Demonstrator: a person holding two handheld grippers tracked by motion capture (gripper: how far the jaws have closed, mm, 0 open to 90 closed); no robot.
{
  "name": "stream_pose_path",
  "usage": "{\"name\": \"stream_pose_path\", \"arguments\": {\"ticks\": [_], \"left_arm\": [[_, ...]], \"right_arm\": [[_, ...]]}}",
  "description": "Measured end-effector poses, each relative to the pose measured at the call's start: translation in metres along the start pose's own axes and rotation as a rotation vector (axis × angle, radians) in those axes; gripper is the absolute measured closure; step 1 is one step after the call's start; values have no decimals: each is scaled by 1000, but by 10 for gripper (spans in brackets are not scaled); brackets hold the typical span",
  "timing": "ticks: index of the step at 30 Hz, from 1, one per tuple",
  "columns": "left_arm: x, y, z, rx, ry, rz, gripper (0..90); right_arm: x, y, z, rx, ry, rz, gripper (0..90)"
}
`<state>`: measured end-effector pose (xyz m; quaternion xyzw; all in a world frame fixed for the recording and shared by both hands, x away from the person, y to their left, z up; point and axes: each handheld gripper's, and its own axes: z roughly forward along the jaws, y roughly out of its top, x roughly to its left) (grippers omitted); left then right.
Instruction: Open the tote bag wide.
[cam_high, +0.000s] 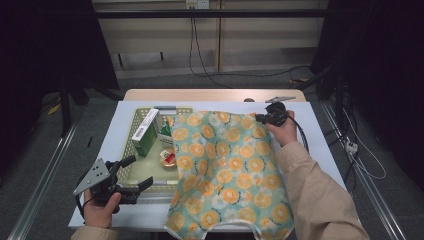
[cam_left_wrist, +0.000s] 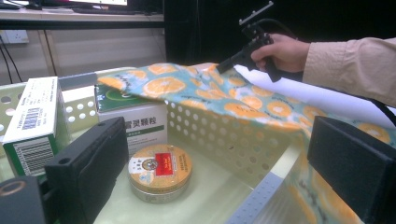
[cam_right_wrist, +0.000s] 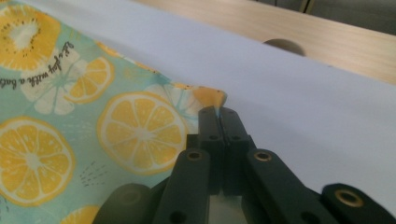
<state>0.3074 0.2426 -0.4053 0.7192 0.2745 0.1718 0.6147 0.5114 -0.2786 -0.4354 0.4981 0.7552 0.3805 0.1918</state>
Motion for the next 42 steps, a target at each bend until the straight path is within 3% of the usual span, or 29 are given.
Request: {"name": "stream_pose_path", "arguments": {"ticks": [2, 7, 14, 17, 18, 21, 22, 24, 26, 29, 30, 32, 34, 38, 39, 41, 42], "left_arm": [[0, 0, 0, 0, 0, 1, 51], [-1, 0, 1, 6, -2, 4, 51], [0, 1, 0, 5, 6, 0, 50], [0, 1, 0, 4, 4, 1, 51], [1, 1, 1, 6, 1, 3, 51], [1, 0, 1, 4, -4, -4, 51], [1, 0, 2, 5, -7, -7, 51], [1, 0, 2, 4, -6, 0, 51], [1, 1, 1, 5, -4, 8, 51], [1, 1, 0, -2, -6, -1, 51], [1, 1, 0, -2, -3, 1, 51], [0, 2, 0, -3, -7, 5, 50], [-1, 3, 0, -1, -13, 5, 50], [-3, 3, 2, 4, -21, 11, 50], [-3, 3, 3, 3, -22, 11, 50], [-3, 3, 3, 3, -23, 12, 50], [-3, 3, 3, 3, -24, 11, 50]], "right_arm": [[-13, 2, -4, -14, -8, 37, 900], [-45, 2, -11, -13, -73, 67, 900], [-88, -10, -21, -27, -158, 147, 900], [-98, -19, -27, -5, -189, 167, 890], [-99, -22, -28, 3, -190, 165, 832], [-94, -24, -28, 38, -214, 99, 513], [-90, -24, -29, 34, -231, 98, 442], [-81, -23, -31, 26, -209, 76, 415], [-70, -21, -32, 26, -204, 43, 320], [-57, -20, -33, 20, -170, 24, 324], [-44, -17, -33, 16, -156, 0, 294], [-34, -15, -32, 9, -132, -21, 281], [-29, -13, -31, 8, -119, -27, 280], [-6, -8, -24, 2, -53, -47, 256], [-6, -8, -24, 2, -53, -47, 256], [12, -10, -19, 21, -8, -68, 246], [12, -10, -19, 21, -8, -68, 246]]}}
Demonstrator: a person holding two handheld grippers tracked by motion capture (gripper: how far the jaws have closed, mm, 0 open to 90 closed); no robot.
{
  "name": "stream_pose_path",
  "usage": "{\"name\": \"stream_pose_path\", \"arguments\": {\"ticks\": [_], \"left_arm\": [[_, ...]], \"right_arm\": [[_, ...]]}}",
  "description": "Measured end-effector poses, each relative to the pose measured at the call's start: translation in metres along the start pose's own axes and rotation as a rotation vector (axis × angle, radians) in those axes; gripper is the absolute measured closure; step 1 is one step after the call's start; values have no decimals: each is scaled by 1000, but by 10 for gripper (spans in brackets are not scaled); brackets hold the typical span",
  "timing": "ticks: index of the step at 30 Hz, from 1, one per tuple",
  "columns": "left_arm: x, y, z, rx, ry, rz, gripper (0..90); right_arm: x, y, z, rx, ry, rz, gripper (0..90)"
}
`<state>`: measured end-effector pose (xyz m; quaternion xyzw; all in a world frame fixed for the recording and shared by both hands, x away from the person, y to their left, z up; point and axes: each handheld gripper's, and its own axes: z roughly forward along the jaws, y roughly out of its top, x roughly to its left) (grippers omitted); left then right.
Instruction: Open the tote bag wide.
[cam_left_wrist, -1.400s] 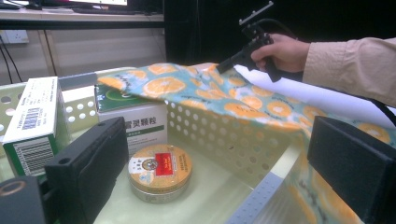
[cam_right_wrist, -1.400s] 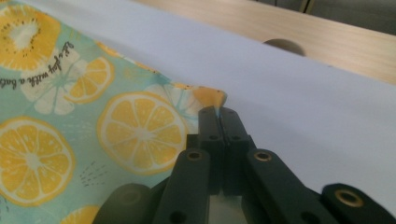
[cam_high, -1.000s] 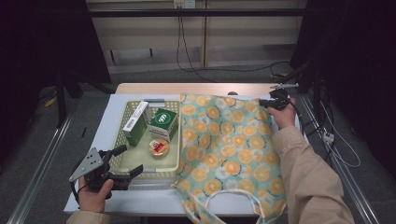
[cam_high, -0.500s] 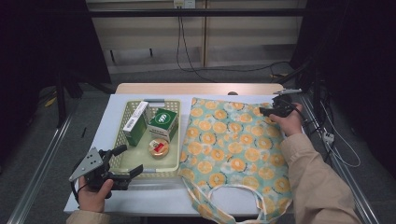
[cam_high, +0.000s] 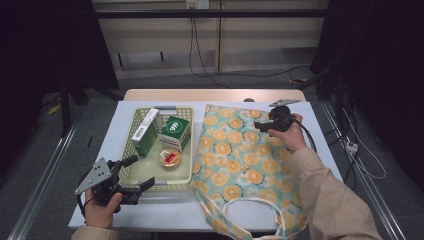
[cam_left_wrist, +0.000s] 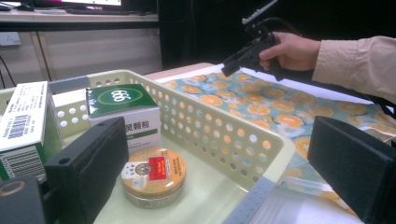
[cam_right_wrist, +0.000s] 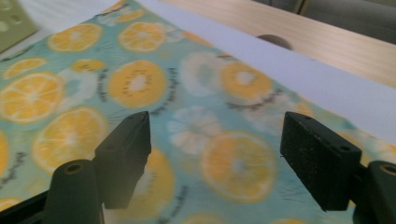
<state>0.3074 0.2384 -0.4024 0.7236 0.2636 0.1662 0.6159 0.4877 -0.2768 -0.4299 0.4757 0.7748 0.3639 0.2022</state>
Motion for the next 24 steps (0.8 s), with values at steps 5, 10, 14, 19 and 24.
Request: {"name": "stream_pose_path", "arguments": {"ticks": [5, 10, 14, 19, 24], "left_arm": [[0, 0, 0, 0, -1, -1, 50], [-1, 0, 1, 2, -1, 3, 50], [-1, 0, 1, 2, -4, -2, 50], [0, -1, 2, 6, -6, 0, 50], [-1, -1, 2, 6, -6, -1, 50]], "right_arm": [[25, 0, 8, 2, 60, -35, 226], [49, 1, 13, 7, 107, -67, 203], [63, -2, 16, 15, 147, -71, 194], [84, -8, 15, 2, 197, -95, 181], [106, -9, 15, 3, 254, -131, 162]]}}
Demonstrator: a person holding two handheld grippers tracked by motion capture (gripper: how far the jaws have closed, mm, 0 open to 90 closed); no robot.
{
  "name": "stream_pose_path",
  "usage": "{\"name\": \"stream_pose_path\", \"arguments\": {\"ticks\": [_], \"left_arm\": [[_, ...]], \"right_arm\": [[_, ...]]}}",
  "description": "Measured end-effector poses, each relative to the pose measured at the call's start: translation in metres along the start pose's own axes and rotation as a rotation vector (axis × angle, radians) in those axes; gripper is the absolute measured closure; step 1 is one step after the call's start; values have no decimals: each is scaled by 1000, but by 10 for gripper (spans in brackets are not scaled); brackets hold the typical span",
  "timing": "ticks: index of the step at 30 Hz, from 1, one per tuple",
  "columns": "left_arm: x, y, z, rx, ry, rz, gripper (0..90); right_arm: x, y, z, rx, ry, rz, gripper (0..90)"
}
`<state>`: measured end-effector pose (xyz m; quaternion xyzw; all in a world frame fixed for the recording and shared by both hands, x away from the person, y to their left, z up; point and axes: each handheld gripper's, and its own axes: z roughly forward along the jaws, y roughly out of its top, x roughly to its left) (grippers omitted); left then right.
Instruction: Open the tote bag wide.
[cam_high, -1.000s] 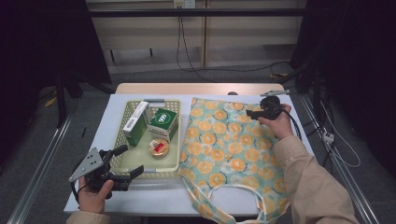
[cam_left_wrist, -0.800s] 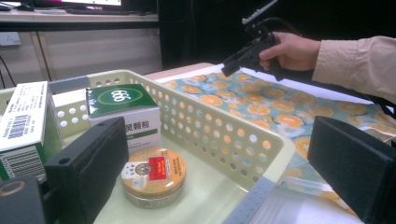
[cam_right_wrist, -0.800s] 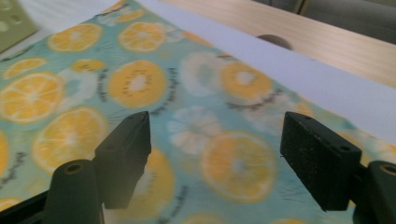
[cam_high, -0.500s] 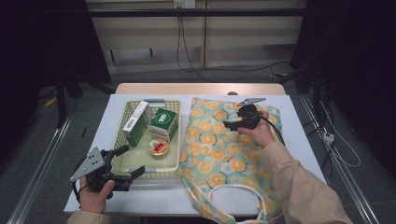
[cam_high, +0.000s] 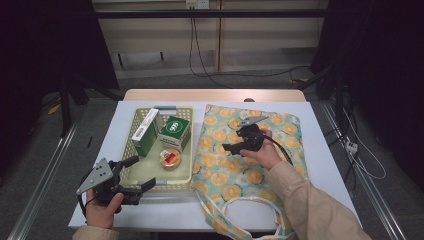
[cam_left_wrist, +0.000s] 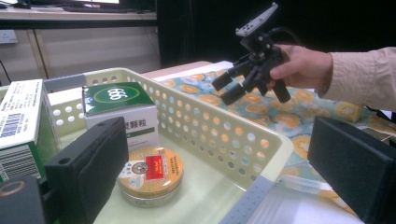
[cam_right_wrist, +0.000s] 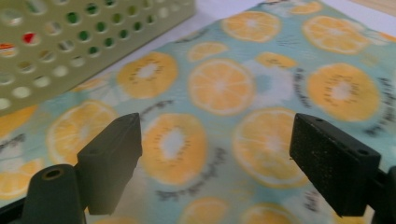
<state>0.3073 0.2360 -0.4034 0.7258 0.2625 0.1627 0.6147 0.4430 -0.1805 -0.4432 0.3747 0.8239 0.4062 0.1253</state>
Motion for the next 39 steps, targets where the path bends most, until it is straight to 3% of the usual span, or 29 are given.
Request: {"name": "stream_pose_path", "arguments": {"ticks": [1, 2, 4, 7, 8, 15, 17, 19, 20, 22, 25, 27, 28, 29, 30, 33, 39], "left_arm": [[0, 0, 0, 0, 1, 1, 50], [0, 0, 0, 0, 0, 1, 50], [0, 0, 0, 1, 0, 3, 50], [0, 0, 1, 1, -1, 2, 50], [0, 0, 1, 1, -2, 1, 50], [1, -1, 0, 0, -3, -5, 50], [1, -1, 0, 0, -3, -6, 50], [1, -1, 0, 1, -2, -6, 50], [0, -1, 0, -1, -3, -6, 50], [0, -1, 0, 0, -2, -7, 50], [1, -1, 1, 5, -5, -5, 50], [0, -1, 1, 8, -4, -4, 50], [0, -1, 1, 10, -3, -1, 50], [-1, -1, 1, 11, -4, 2, 50], [-1, -1, 1, 9, -4, 0, 50], [-1, 0, 1, 4, -2, -2, 50], [-1, -1, 1, 6, -2, -2, 50]], "right_arm": [[9, 0, 3, 2, 32, -15, 161], [9, 0, 3, 2, 32, -15, 161], [22, 0, 8, 14, 69, -53, 190], [30, -1, 12, 23, 86, -77, 239], [37, -3, 15, 28, 104, -98, 304], [47, -5, 25, 35, 121, -127, 379], [53, -4, 31, 60, 121, -138, 402], [54, -5, 33, 69, 120, -149, 401], [56, -6, 35, 67, 107, -186, 415], [54, -5, 35, 69, 92, -170, 500], [53, -5, 35, 69, 89, -167, 536], [56, -2, 35, 93, 85, -179, 643], [56, -2, 35, 93, 85, -179, 643], [57, 0, 35, 106, 94, -187, 699], [59, 1, 36, 119, 109, -210, 813], [58, 0, 37, 109, 127, -171, 900], [60, -1, 38, 94, 110, -188, 900]]}}
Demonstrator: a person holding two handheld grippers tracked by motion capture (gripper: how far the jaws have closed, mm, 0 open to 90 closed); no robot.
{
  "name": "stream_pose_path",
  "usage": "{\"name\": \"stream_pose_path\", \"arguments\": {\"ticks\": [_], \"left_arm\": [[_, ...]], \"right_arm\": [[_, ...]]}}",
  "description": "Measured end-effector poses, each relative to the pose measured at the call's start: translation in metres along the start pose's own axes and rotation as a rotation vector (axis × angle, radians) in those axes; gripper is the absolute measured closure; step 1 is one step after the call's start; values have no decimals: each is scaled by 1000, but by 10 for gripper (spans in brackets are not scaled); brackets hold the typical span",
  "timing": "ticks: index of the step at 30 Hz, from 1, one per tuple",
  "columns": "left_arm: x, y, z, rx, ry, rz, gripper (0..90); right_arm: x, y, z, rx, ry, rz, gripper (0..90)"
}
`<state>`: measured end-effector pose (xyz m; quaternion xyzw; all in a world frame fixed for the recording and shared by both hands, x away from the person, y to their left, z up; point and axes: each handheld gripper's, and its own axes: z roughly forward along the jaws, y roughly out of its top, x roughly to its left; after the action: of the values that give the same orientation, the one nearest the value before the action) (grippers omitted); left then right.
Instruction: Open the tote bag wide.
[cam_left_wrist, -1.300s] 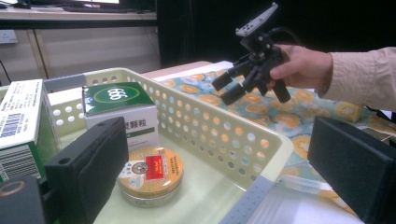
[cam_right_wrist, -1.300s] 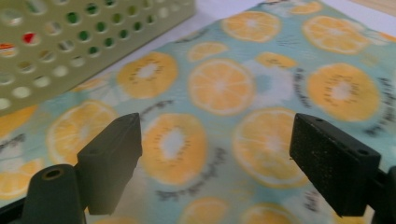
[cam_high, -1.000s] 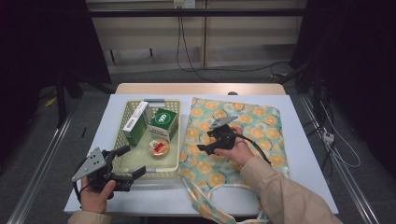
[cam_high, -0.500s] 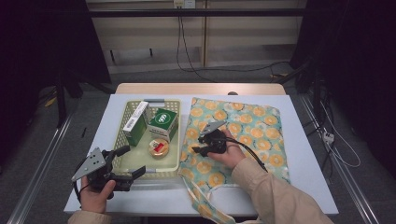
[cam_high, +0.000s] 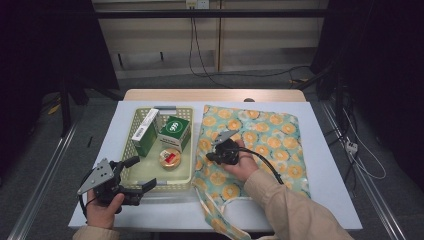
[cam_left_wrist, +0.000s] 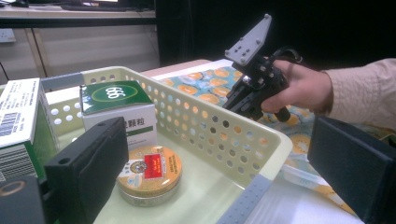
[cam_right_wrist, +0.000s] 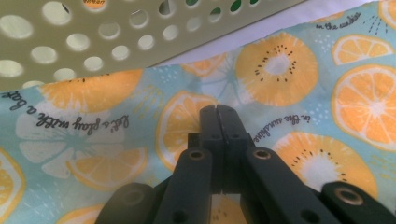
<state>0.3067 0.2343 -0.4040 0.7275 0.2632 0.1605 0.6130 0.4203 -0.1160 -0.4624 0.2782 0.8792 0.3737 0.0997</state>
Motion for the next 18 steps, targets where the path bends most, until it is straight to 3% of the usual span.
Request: {"name": "stream_pose_path", "arguments": {"ticks": [4, 5, 6, 8, 9, 12, 13, 16, 18], "left_arm": [[0, 1, -1, -1, -3, 7, 50], [0, 1, -1, -2, -1, 8, 50], [0, 1, -1, -2, -2, 7, 50], [0, 0, 0, 1, 0, 7, 50], [0, 0, 0, 2, -2, 3, 50], [0, 0, 0, 3, -3, 6, 50], [0, 0, 0, 3, -1, 4, 50], [0, -1, 0, 7, 0, 6, 50], [0, -1, 1, 7, 1, 4, 50]], "right_arm": [[-1, -3, -1, -36, -1, 39, 900], [-1, -3, -1, -36, -1, 39, 900], [-2, -3, -2, -39, -34, 27, 900], [-3, -2, -2, -35, -46, 18, 900], [-8, -1, -3, -35, -34, 42, 900], [-11, -1, -5, -28, -60, 29, 900], [-22, -1, -8, -40, -69, 61, 900], [-36, -1, -11, -63, -78, 110, 900], [-42, -1, -11, -61, -89, 110, 900]]}}
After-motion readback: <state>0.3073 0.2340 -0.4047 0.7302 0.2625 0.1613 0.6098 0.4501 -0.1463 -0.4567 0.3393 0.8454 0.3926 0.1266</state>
